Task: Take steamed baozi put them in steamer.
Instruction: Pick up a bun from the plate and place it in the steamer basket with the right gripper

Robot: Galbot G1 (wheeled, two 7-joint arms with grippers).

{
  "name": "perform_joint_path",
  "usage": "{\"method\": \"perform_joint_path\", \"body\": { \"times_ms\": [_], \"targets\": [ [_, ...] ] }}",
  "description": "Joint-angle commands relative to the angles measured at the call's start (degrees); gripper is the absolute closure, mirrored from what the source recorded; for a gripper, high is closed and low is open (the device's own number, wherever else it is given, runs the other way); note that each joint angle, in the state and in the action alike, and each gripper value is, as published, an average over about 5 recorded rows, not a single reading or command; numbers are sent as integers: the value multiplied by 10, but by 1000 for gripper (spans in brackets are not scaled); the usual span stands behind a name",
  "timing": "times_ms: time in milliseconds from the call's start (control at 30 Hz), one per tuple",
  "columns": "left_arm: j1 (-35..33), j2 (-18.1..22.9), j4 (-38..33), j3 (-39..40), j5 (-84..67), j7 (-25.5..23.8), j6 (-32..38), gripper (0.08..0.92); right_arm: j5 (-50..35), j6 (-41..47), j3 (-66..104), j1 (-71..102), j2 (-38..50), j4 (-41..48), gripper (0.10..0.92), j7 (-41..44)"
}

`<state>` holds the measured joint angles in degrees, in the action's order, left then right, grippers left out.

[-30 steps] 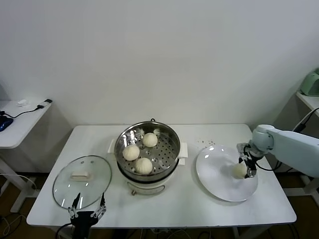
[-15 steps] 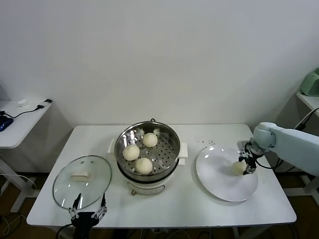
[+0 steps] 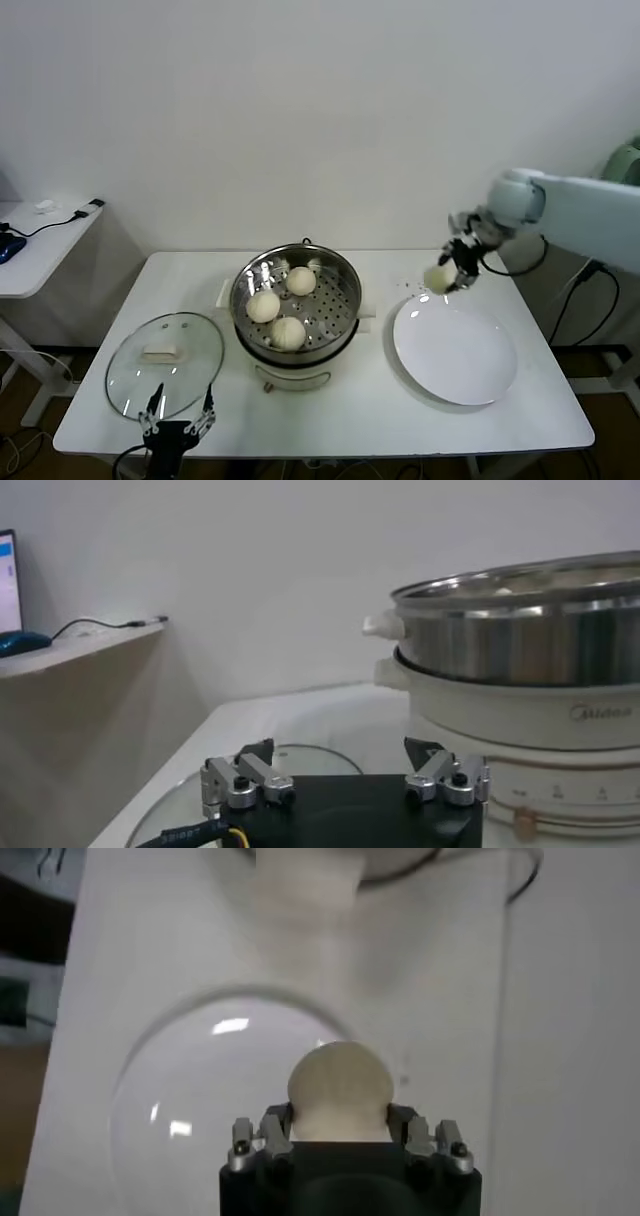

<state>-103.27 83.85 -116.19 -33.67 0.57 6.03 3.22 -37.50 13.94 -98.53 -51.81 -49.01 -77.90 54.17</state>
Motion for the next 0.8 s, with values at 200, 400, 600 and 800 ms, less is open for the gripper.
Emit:
{"method": "perform_joint_path", "body": {
  "times_ms": [200,400,600,800],
  "targets": [
    [2,0,-15,-3,-4,0,-2,177,-249,88,-34,-103,-213,-101,397,-92],
    [3,-2,-19,-8,-8,-1,-3,177,-216,111,-28,-11,-249,-50,397,-127],
    [1,-5,-20,-12,-12,-1,-3,177,-163,120,-22,52,-257,-3,397,-137],
    [3,-7,-18,-16,-15,-1,-3,177,-127,122,-17,91,-250,15,397,-141]
  ]
}}
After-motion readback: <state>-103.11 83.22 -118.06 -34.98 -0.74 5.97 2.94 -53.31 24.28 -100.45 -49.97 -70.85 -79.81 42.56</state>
